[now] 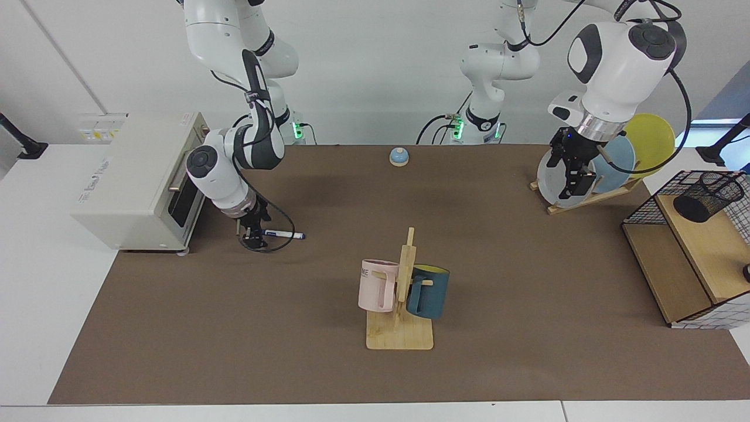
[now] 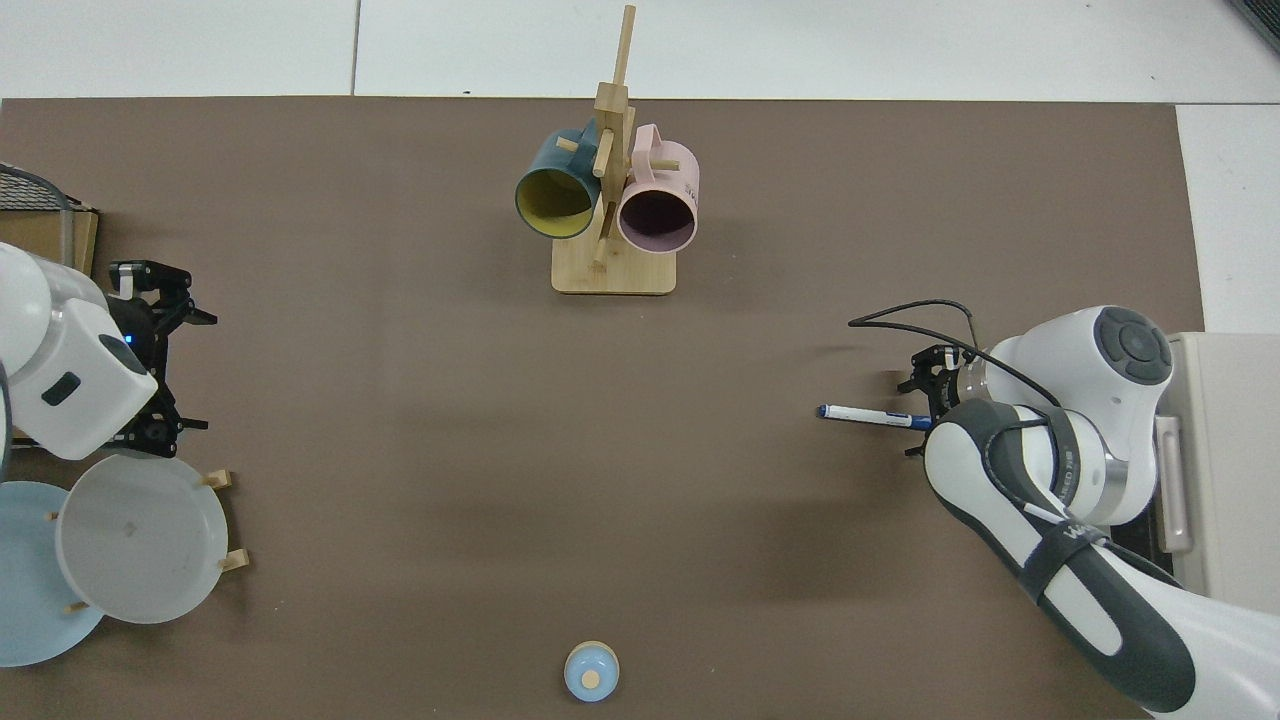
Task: Put markers into pen holder
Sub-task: 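Close the right gripper around the marker's capped end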
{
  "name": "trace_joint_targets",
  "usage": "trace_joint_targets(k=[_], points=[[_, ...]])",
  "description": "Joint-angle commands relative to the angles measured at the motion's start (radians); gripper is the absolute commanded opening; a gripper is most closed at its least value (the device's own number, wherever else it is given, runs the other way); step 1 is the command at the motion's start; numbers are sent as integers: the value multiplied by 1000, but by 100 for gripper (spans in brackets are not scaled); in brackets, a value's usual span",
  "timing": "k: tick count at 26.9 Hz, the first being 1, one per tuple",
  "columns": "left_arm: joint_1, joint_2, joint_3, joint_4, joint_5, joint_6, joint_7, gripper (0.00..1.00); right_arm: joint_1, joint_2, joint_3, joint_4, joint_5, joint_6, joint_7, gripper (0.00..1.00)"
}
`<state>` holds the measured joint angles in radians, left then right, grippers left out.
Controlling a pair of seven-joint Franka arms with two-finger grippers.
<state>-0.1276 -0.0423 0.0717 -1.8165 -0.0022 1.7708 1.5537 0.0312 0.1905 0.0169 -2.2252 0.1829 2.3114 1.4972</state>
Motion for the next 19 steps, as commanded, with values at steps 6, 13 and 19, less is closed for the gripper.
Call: trace_joint_targets(k=[6, 13, 19], points=[[-13, -44, 13, -50, -5, 19, -3, 100, -2, 12, 9, -11, 33, 36, -69, 0], [-13, -44, 11, -50, -7, 22, -4, 100, 0, 12, 9, -4, 33, 16, -86, 0], [-26, -37, -1, -41, -15, 29, -9, 100, 0, 9, 12, 25, 33, -39, -95, 0]])
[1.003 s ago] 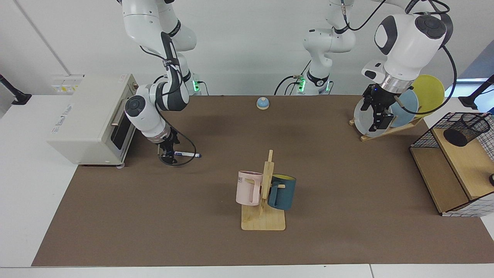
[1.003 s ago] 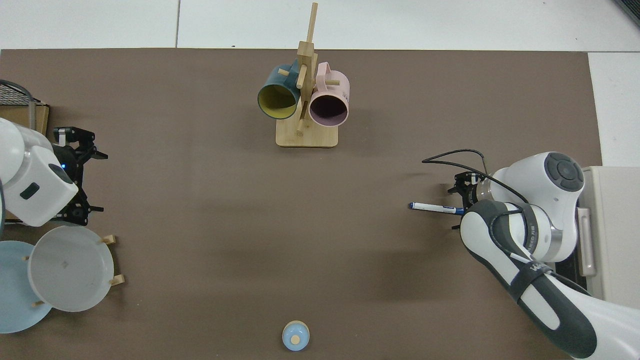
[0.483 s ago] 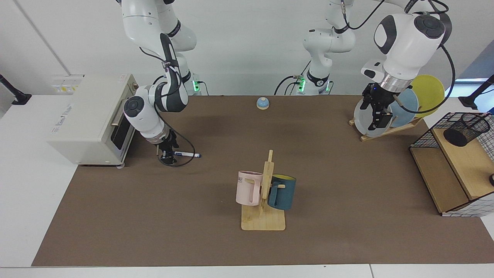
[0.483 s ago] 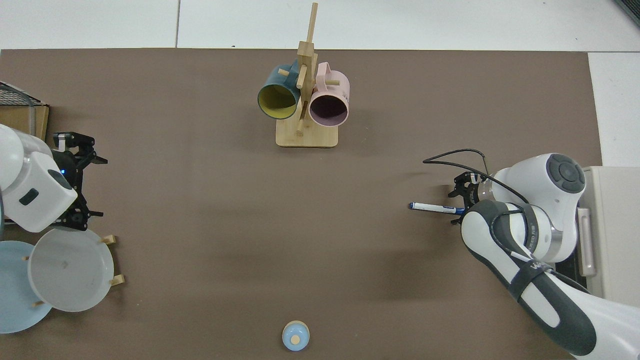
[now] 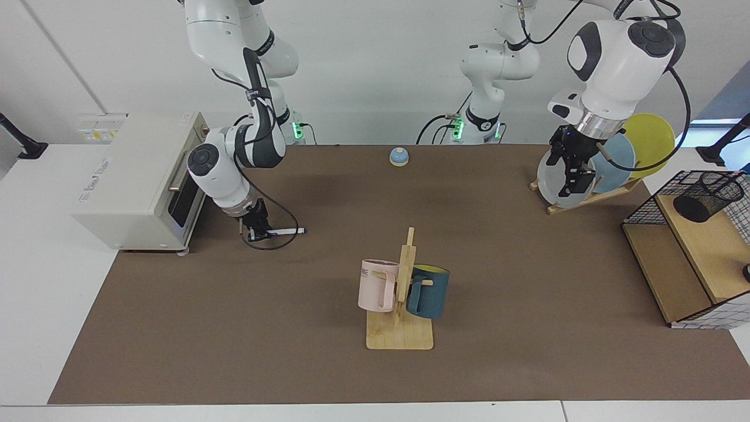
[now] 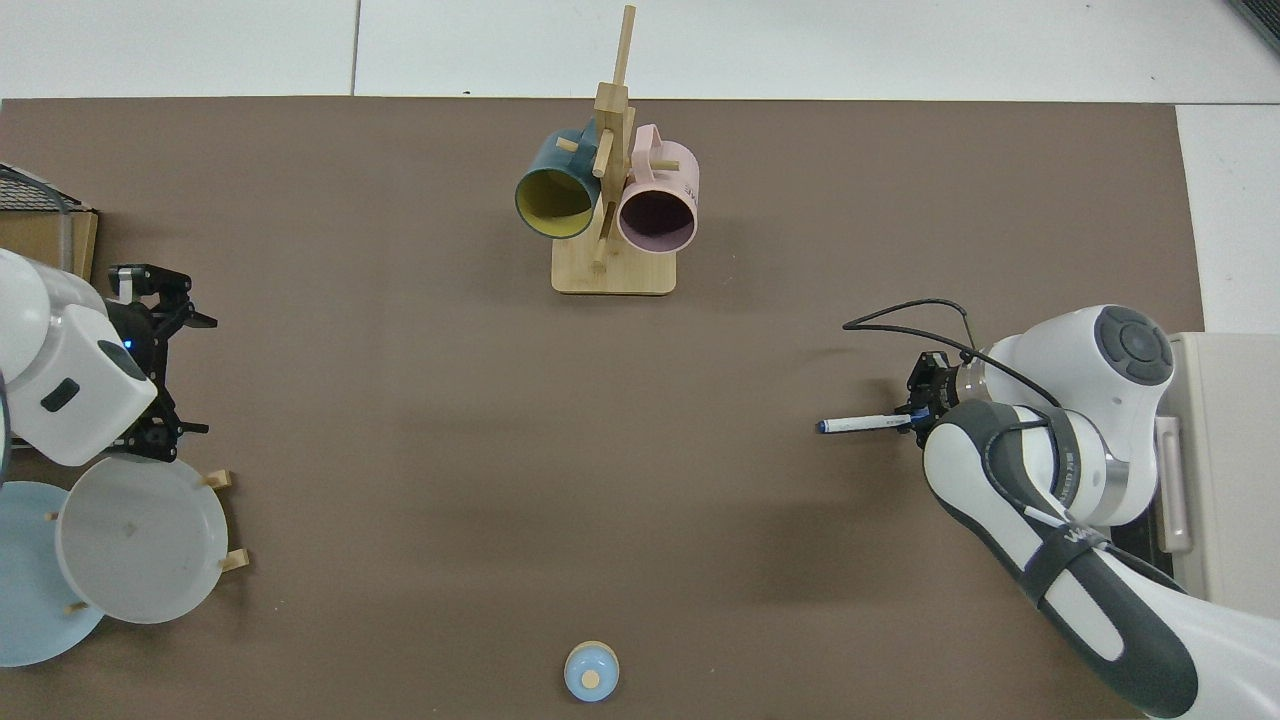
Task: Put markers into pen holder
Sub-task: 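Close the right gripper around the marker's capped end, then lift the marker with the right gripper while the left gripper approaches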
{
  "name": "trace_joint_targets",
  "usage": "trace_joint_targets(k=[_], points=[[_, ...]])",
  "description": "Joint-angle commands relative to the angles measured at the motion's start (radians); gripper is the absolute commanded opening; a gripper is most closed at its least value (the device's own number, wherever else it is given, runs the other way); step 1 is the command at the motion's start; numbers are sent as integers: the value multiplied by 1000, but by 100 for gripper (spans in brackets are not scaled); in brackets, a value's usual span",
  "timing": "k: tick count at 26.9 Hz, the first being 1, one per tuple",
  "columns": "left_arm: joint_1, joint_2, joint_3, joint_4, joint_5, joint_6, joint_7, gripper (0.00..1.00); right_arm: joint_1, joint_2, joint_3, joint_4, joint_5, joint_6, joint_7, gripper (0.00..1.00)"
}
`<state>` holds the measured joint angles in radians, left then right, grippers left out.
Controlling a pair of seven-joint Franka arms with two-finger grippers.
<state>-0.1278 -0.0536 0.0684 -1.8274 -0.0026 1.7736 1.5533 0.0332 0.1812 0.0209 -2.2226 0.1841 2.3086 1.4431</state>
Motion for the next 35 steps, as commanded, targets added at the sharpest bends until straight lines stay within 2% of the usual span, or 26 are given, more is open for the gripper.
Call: trace_joint_targets(k=[1, 4, 10, 13, 17, 21, 24, 26, 29, 35], points=[[-35, -26, 4, -30, -14, 24, -18, 100, 4, 14, 8, 33, 32, -57, -41, 0], [-41, -25, -1, -29, -14, 26, -35, 100, 24, -5, 8, 63, 40, -101, -43, 0], [-90, -25, -9, -26, -31, 26, -105, 100, 60, -84, 7, 89, 153, -133, -96, 0], [-118, -25, -16, -26, -31, 26, -156, 100, 60, -118, 8, 109, 164, -169, -101, 0], [-122, -23, -67, -16, -63, 17, -246, 100, 60, -153, 8, 167, 207, -236, -131, 0], [-125, -18, -111, -4, -68, 26, -320, 100, 62, -160, 8, 241, 213, -339, -184, 0], [-127, -18, -154, -1, -66, 36, -373, 100, 73, -166, 16, 276, 218, -371, -175, 0], [-125, -17, -182, 5, -63, 47, -410, 100, 93, -173, 25, 294, 251, -380, -152, 0], [-127, -3, -196, 62, -50, 20, -440, 100, 131, -184, 27, 307, 296, -374, -67, 0], [-127, 32, -242, 189, 38, -94, -504, 100, 231, -183, 27, 350, 301, -360, 80, 0]])
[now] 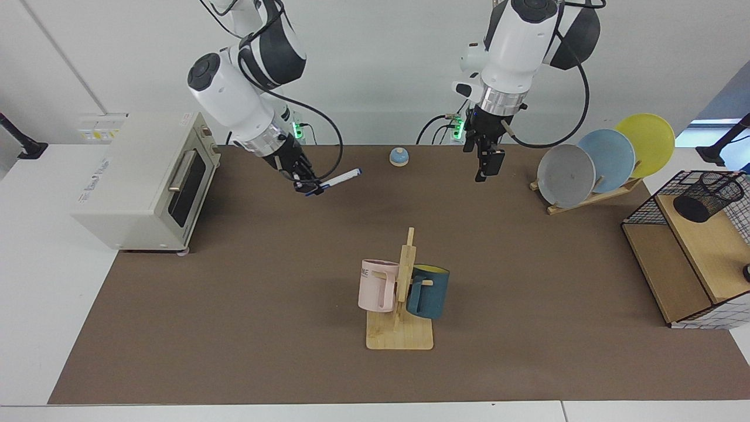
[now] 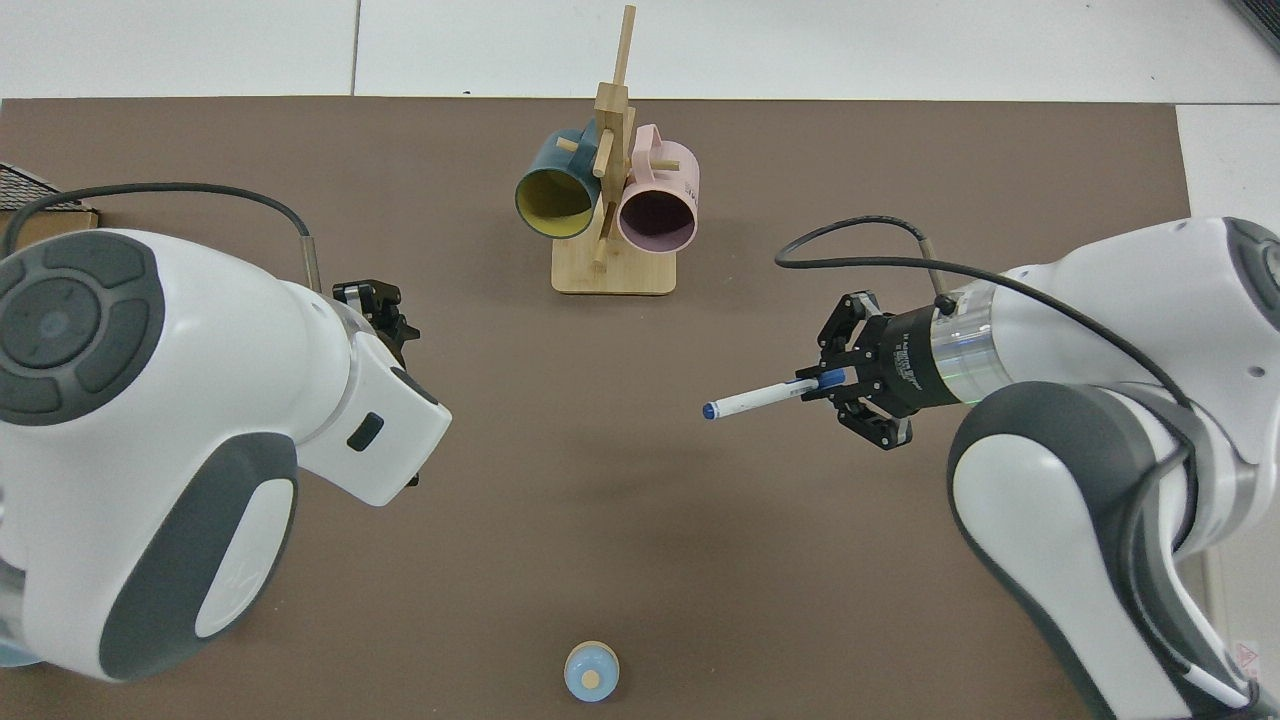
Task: Put markers into pen holder
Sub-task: 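Lift the marker with the right gripper while the left gripper approaches, then grasp the marker's free end with the left gripper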
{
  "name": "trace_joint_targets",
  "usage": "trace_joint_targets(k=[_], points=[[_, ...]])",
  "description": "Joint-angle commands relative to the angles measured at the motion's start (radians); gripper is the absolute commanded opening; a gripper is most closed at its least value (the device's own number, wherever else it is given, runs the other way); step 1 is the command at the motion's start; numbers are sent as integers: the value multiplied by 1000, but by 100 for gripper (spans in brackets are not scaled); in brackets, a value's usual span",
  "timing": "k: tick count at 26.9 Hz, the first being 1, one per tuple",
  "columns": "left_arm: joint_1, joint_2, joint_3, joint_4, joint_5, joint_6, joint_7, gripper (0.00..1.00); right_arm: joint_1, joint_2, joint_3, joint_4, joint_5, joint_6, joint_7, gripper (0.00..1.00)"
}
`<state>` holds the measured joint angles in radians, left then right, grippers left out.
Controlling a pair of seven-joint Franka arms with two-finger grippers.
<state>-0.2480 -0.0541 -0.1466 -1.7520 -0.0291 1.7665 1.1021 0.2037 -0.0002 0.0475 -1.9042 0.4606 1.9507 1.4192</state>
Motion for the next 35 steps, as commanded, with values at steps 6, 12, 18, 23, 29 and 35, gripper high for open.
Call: trace_joint_targets(k=[6, 12, 18, 23, 29, 35], points=[[-7, 28, -57, 143, 51, -113, -76, 100, 143, 2, 2, 45, 29, 74, 285, 0], [-5, 19, -125, 105, 11, -78, -130, 100, 197, -1, 3, 43, 39, 117, 382, 0], [-5, 2, -125, 28, -80, -9, -94, 100, 229, 0, 3, 31, 104, 171, 394, 0], [-5, -7, -123, -24, -138, 65, -47, 100, 233, 0, 3, 20, 104, 175, 396, 0], [-2, -12, -119, -44, -189, 91, 24, 93, 232, 0, 3, 19, 104, 177, 394, 0], [4, -20, -114, -55, -239, 96, 48, 9, 229, 0, 3, 14, 104, 177, 388, 0]])
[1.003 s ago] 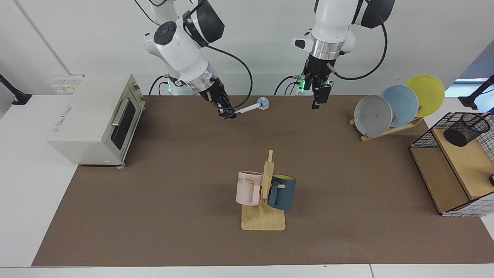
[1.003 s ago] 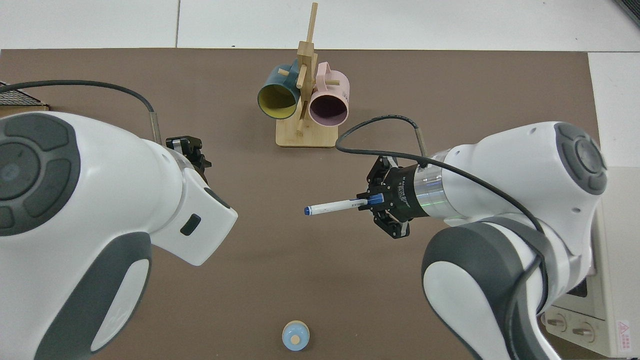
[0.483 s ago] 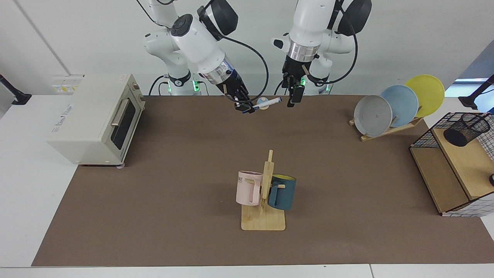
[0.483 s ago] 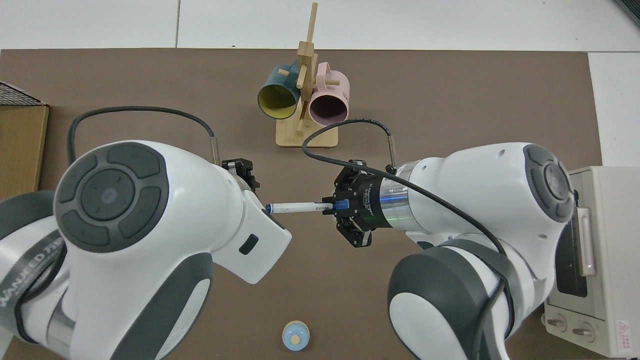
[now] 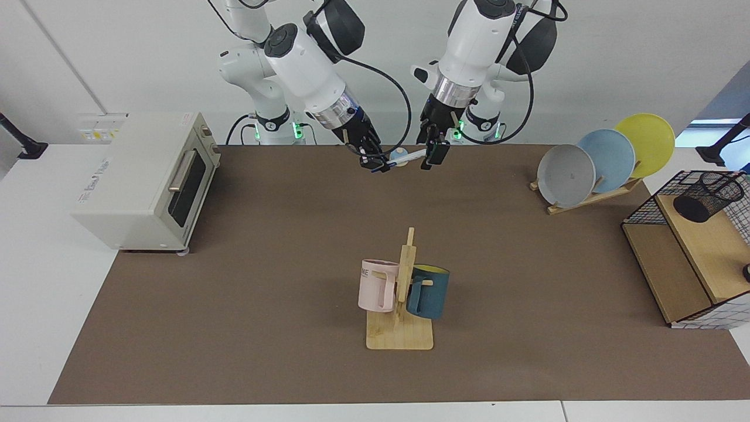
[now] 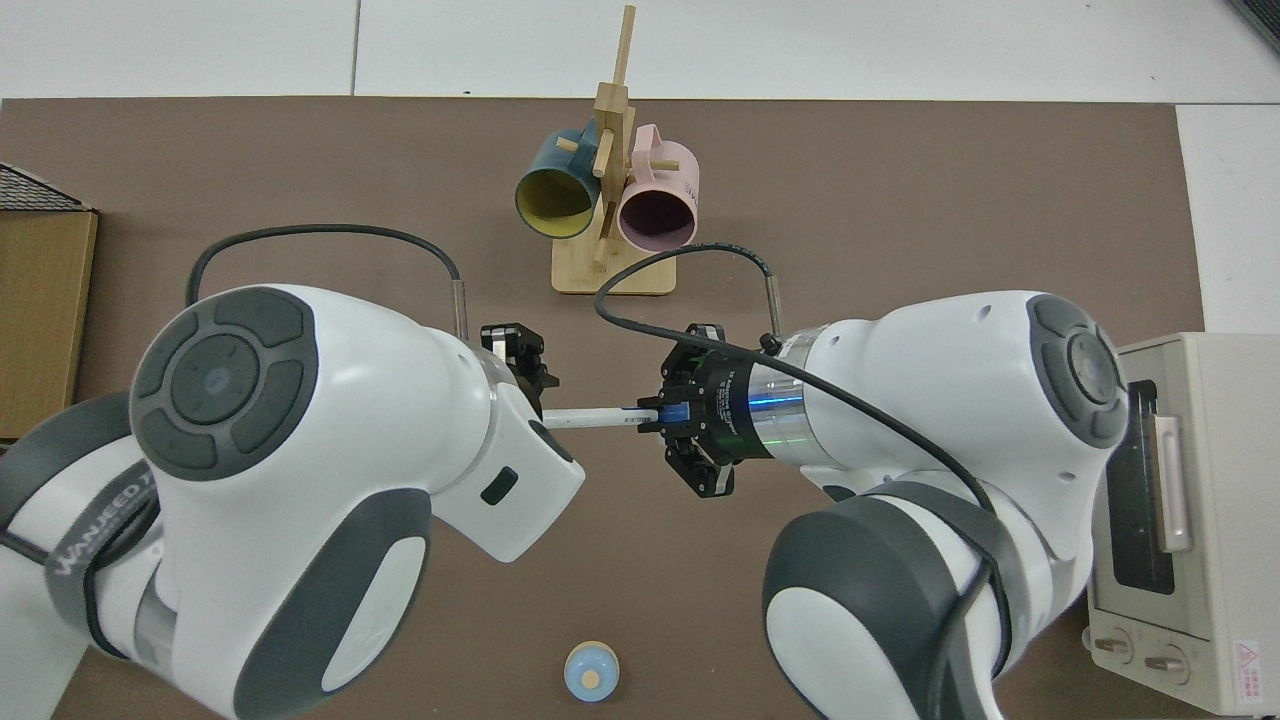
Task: Put markers into pen holder
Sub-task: 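Grasp the marker's free end with the left gripper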
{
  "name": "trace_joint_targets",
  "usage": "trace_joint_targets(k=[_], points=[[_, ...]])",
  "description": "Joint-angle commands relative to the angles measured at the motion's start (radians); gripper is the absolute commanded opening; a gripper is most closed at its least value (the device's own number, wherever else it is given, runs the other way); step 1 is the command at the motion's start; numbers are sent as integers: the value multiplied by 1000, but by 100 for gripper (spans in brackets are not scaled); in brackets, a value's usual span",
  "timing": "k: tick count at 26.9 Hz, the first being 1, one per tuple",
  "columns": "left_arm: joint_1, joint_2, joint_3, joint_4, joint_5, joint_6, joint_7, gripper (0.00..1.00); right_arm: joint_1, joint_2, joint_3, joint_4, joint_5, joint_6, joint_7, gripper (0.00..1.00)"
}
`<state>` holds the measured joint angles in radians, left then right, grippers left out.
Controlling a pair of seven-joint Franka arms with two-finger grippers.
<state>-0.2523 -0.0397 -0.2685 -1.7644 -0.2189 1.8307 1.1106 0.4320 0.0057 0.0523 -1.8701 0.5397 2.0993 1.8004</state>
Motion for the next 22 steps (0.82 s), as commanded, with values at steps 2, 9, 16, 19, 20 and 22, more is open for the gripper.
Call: trace_joint_targets(k=[2, 9, 16, 19, 20, 22], points=[[11, -34, 11, -46, -66, 42, 67, 0, -1, -7, -2, -20, 25, 28, 4, 0], [21, -35, 18, -55, -91, 47, 89, 0, -4, -7, -3, -24, 23, 25, -3, 0], [21, -40, 20, -58, -89, 36, 89, 0, -16, -7, -11, -29, 5, 11, 1, 71], [21, -43, 25, -58, -83, 25, 90, 0, -50, -6, -9, -30, -19, 11, -12, 93], [21, -45, 25, -58, -80, 22, 86, 0, -52, -6, -9, -30, -38, 11, -18, 96], [27, -48, 41, -58, -73, -7, 66, 0, -52, -6, -9, -27, -94, 11, -35, 98]])
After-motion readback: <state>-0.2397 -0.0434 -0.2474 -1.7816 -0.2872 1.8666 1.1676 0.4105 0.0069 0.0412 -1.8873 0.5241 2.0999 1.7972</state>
